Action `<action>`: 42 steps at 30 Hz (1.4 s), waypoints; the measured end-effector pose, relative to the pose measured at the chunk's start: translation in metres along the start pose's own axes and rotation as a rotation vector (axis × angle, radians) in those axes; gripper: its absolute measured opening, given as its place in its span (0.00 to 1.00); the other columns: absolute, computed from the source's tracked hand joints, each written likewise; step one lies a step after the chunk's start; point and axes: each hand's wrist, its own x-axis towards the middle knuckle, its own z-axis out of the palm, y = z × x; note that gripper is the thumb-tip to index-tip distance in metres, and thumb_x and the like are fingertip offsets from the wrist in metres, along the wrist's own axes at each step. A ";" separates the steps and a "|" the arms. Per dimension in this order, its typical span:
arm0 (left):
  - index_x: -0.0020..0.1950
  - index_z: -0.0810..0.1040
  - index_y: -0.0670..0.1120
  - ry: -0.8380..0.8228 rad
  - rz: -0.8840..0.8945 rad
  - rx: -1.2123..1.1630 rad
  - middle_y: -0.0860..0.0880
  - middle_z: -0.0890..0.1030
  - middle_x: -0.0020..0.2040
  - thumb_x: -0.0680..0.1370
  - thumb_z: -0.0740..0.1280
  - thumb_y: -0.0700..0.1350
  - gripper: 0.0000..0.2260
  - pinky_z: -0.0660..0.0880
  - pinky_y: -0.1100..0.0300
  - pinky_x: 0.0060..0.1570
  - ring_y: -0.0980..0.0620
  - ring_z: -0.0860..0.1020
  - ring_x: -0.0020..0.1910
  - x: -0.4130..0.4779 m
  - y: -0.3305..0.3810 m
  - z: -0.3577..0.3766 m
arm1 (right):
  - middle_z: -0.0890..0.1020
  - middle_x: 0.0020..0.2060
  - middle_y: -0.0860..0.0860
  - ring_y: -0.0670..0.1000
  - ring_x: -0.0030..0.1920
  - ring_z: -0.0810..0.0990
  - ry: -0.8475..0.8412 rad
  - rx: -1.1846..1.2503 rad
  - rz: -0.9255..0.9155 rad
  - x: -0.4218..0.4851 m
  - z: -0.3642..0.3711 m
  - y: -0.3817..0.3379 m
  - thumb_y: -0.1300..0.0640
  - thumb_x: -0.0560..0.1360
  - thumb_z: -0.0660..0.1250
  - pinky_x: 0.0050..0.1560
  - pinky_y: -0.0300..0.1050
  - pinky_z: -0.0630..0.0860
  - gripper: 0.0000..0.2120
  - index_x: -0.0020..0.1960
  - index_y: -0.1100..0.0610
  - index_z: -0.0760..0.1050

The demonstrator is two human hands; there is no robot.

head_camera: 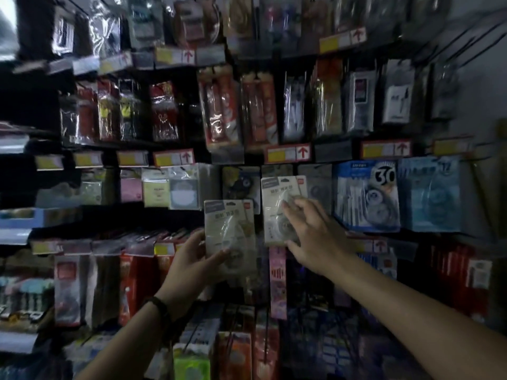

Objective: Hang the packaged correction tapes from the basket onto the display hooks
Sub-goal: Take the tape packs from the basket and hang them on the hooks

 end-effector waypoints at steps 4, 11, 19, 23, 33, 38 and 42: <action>0.68 0.78 0.47 -0.026 0.013 0.015 0.44 0.86 0.61 0.76 0.75 0.39 0.21 0.85 0.39 0.54 0.42 0.86 0.58 0.011 0.007 0.005 | 0.68 0.73 0.59 0.60 0.75 0.66 0.024 -0.067 0.020 0.023 0.010 0.007 0.50 0.73 0.76 0.62 0.60 0.81 0.42 0.81 0.57 0.62; 0.67 0.79 0.47 -0.053 0.071 0.088 0.46 0.87 0.60 0.78 0.75 0.38 0.18 0.84 0.40 0.55 0.44 0.86 0.58 0.027 0.004 0.015 | 0.67 0.73 0.60 0.62 0.75 0.65 0.052 -0.105 0.029 0.053 0.026 0.012 0.54 0.73 0.76 0.62 0.60 0.79 0.41 0.81 0.57 0.62; 0.67 0.78 0.46 -0.043 0.035 0.030 0.43 0.87 0.60 0.77 0.75 0.39 0.19 0.83 0.37 0.55 0.42 0.87 0.58 0.043 0.003 0.016 | 0.69 0.70 0.59 0.61 0.72 0.66 -0.033 -0.178 0.068 0.075 0.039 0.016 0.54 0.72 0.75 0.59 0.57 0.79 0.39 0.79 0.55 0.64; 0.66 0.78 0.45 -0.015 0.029 0.002 0.44 0.87 0.59 0.78 0.73 0.39 0.17 0.84 0.38 0.54 0.43 0.87 0.56 0.050 0.008 0.024 | 0.67 0.73 0.59 0.61 0.75 0.64 -0.073 -0.174 0.089 0.086 0.047 0.016 0.56 0.72 0.75 0.65 0.59 0.76 0.39 0.79 0.55 0.62; 0.68 0.77 0.45 -0.010 0.008 -0.045 0.44 0.87 0.61 0.82 0.70 0.38 0.15 0.83 0.37 0.57 0.43 0.86 0.59 0.057 0.004 0.039 | 0.70 0.72 0.53 0.55 0.72 0.69 0.135 0.150 -0.064 0.039 0.027 0.001 0.39 0.77 0.66 0.69 0.54 0.74 0.33 0.77 0.53 0.66; 0.69 0.77 0.43 -0.060 0.009 -0.080 0.42 0.86 0.61 0.83 0.68 0.37 0.14 0.84 0.39 0.57 0.41 0.86 0.59 0.056 0.007 0.061 | 0.68 0.75 0.50 0.52 0.76 0.65 0.064 0.185 -0.168 0.019 0.024 -0.004 0.30 0.72 0.69 0.72 0.53 0.73 0.48 0.83 0.54 0.58; 0.69 0.77 0.43 -0.100 0.013 -0.077 0.41 0.86 0.61 0.82 0.69 0.37 0.15 0.83 0.37 0.56 0.40 0.86 0.58 0.061 0.010 0.070 | 0.74 0.68 0.50 0.54 0.70 0.71 0.154 0.161 -0.169 0.018 0.024 0.002 0.36 0.73 0.72 0.63 0.55 0.79 0.42 0.80 0.56 0.65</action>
